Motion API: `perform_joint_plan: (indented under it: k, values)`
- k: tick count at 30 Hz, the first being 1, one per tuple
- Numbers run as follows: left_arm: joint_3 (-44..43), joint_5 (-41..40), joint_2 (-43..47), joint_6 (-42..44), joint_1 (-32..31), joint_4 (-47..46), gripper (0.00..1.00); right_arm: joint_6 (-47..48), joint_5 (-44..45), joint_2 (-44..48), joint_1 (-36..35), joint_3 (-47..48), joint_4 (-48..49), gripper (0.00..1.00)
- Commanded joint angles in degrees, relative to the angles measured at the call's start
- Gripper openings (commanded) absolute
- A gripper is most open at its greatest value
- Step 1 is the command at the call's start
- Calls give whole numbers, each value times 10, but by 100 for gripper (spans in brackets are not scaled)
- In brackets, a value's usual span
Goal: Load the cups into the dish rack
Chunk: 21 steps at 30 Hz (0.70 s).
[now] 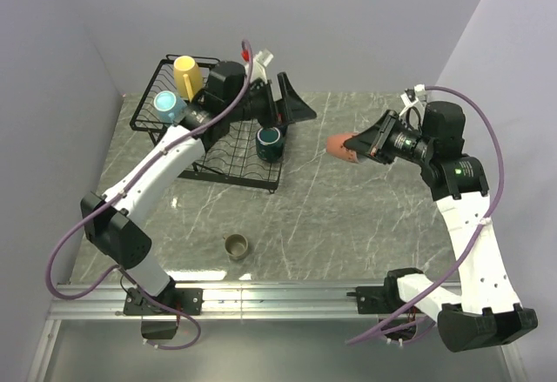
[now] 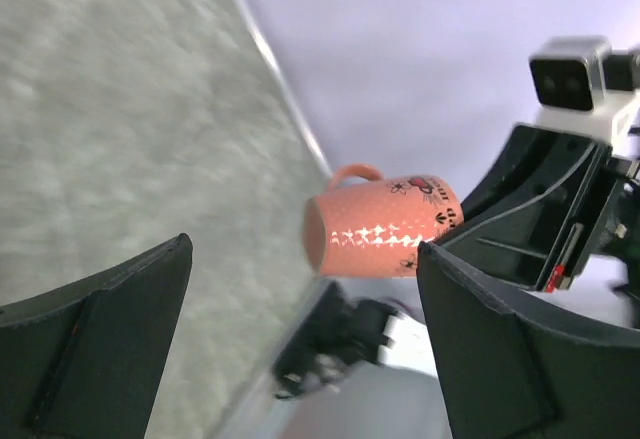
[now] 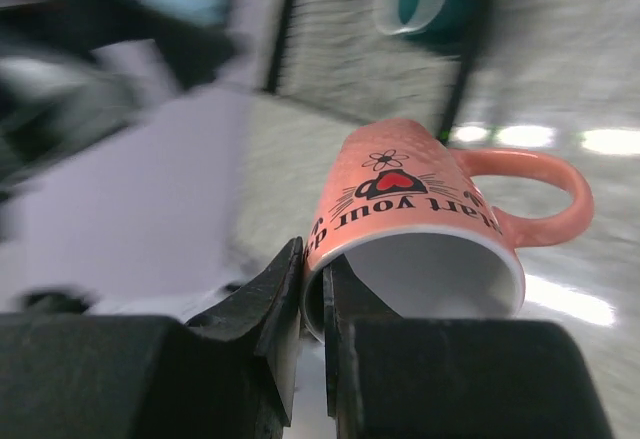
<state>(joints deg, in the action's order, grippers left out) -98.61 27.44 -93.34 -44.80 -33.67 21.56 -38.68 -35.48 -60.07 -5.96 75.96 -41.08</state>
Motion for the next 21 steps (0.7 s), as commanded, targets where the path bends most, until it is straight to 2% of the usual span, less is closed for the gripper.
perform_joint_plan:
  k: [1, 2, 4, 5, 11, 15, 18, 21]
  values:
    - [78, 139, 11, -148, 4, -204, 99, -65, -128, 14, 1, 1, 151, 0]
    - [116, 154, 13, -200, 4, -279, 99, -66, -132, 11, 2, 8, 152, 0]
    - [151, 172, 12, -257, 5, -358, 99, -62, -136, 7, 0, 26, 154, 0]
    - [178, 183, 10, -308, 6, -429, 99, -65, -138, 7, 1, 29, 158, 0]
    - [229, 200, -8, -430, 14, -570, 100, -101, -156, 7, 2, 16, 206, 0]
    - [257, 211, -23, -517, 16, -715, 99, -102, -153, 6, 2, 15, 210, 0]
    - [243, 235, -34, -538, 15, -723, 98, -108, -157, 3, 2, 13, 227, 0]
    - [227, 249, -37, -520, 15, -682, 98, -119, -160, 1, 2, 11, 249, 0]
